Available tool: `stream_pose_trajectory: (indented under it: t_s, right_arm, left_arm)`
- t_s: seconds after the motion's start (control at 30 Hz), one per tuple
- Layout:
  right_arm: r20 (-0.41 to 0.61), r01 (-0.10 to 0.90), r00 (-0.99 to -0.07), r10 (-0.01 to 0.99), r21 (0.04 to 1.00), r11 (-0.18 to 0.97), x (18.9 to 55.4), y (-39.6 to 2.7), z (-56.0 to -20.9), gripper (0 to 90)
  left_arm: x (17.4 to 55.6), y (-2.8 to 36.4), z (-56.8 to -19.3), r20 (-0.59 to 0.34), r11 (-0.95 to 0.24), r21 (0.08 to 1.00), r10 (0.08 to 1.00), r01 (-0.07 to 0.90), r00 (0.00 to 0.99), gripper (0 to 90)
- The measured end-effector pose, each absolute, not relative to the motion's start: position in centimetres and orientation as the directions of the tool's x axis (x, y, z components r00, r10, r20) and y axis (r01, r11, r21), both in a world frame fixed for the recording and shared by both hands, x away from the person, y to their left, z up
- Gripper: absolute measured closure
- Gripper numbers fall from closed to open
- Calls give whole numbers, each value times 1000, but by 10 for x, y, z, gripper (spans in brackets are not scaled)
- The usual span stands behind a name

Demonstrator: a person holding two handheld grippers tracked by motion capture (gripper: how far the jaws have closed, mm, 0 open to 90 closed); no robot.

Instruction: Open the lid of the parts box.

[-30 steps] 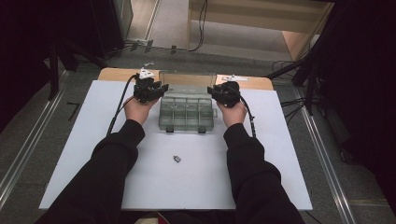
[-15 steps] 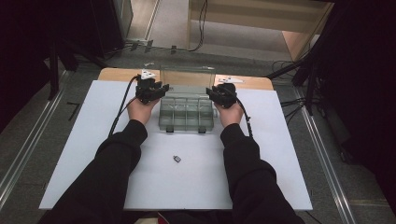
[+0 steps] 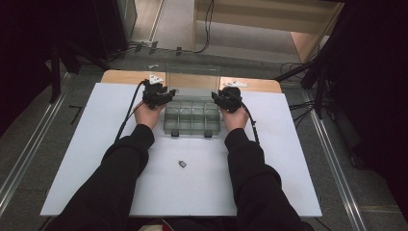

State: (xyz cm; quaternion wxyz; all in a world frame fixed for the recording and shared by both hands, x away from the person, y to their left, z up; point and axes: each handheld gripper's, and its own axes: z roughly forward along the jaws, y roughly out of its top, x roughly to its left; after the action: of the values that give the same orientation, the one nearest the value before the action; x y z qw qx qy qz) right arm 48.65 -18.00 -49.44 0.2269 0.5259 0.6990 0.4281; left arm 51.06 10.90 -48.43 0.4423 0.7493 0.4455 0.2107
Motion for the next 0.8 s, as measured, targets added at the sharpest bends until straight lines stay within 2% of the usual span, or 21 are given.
stream_pose_trajectory:
  t_s: [0.13,0.4,0.8]
  right_arm:
    - [128,548,-338,932,832,85,488,-180,-498,626]
    - [109,554,-332,937,826,100,490,-176,-503,585]
    - [158,584,-328,931,809,68,494,-177,-507,554]
  left_arm:
    - [512,107,-488,-72,-213,850,860,482,506,585]
    - [515,108,-493,-135,-161,841,862,516,489,563]
    - [517,105,-500,-159,-141,833,865,535,475,483]
